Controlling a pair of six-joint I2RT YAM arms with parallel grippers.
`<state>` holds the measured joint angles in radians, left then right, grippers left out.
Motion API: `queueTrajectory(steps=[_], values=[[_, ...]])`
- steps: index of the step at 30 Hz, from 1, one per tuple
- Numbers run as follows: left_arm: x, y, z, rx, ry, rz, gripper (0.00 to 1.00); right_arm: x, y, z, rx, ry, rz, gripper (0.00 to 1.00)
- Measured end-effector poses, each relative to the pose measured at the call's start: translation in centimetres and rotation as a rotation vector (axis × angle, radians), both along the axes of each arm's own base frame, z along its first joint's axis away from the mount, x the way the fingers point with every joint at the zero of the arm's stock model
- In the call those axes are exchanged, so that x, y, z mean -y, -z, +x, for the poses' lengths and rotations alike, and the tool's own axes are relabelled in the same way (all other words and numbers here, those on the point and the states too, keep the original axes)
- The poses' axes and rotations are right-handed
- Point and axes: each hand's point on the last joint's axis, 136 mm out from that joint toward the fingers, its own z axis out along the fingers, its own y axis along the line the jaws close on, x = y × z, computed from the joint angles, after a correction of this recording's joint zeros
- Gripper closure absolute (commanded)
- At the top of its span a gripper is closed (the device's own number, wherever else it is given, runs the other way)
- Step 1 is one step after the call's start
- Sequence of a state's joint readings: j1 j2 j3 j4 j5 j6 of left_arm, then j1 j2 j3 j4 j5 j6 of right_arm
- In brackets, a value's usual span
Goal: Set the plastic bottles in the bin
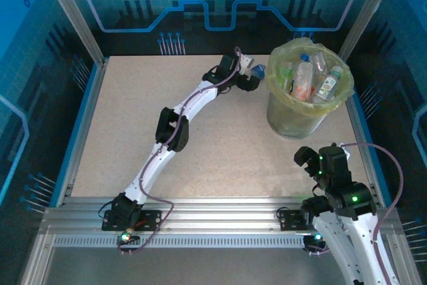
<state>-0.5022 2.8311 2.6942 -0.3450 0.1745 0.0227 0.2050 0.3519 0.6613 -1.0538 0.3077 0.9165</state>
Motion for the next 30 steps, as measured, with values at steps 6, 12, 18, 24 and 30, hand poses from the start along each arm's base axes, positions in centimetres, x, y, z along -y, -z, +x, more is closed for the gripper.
queueTrajectory(steps=[6,12,18,24,30], values=[[0.8,1.5,-1.2,-0.055,0.008,0.003,0.17,0.2,-0.4,-0.3,0.025,0.005,0.0,0.0],[1.3,3.4,-2.7,-0.123,-0.012,0.034,0.15,0.2,-0.4,-0.3,0.026,0.005,0.0,0.0],[0.5,1.3,-2.6,-0.172,-0.159,-0.025,0.01,0.2,-0.3,-0.2,0.017,0.004,-0.002,0.0],[-0.3,-3.6,-1.0,-0.151,-0.319,-0.166,0.01,0.1,-0.3,0.1,0.012,0.004,-0.003,0.0],[-0.2,-6.3,0.7,-0.09,-0.377,-0.267,0.01,0.0,-0.4,0.5,0.02,0.0,-0.002,0.0]])
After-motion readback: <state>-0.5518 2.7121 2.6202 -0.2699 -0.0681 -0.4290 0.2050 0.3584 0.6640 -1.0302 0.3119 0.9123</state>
